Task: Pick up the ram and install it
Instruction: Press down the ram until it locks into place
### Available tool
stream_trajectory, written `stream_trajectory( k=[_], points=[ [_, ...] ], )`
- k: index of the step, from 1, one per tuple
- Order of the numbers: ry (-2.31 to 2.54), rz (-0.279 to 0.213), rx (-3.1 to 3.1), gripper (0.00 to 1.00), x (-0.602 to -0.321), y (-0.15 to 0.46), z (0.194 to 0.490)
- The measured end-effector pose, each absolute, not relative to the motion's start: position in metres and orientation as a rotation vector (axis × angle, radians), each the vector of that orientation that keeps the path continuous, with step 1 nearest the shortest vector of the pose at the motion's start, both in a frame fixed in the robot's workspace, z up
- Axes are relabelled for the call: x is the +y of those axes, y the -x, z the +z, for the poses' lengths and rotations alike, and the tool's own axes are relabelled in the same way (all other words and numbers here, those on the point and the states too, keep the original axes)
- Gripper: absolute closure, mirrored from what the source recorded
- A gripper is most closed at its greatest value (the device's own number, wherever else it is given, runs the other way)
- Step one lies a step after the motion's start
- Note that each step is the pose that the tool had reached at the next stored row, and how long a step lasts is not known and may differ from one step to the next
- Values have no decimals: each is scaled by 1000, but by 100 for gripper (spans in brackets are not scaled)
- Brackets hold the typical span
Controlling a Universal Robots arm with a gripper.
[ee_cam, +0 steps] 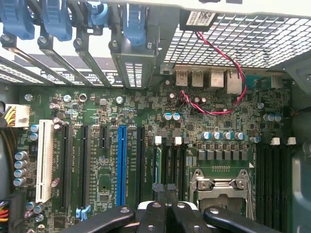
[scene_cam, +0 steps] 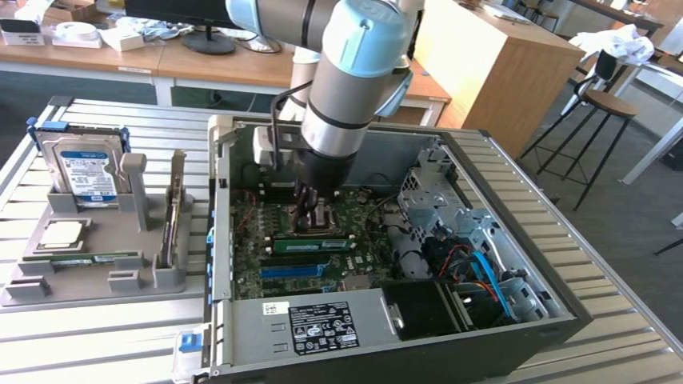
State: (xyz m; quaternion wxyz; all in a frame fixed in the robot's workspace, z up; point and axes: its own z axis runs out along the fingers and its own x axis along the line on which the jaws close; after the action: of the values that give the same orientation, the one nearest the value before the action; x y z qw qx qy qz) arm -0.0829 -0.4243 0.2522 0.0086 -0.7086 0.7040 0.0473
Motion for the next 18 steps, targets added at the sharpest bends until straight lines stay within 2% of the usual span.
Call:
stream_trajectory(
  k=[18],
  points=[
    [2214,147,2200,90,-424,85,246]
  ],
)
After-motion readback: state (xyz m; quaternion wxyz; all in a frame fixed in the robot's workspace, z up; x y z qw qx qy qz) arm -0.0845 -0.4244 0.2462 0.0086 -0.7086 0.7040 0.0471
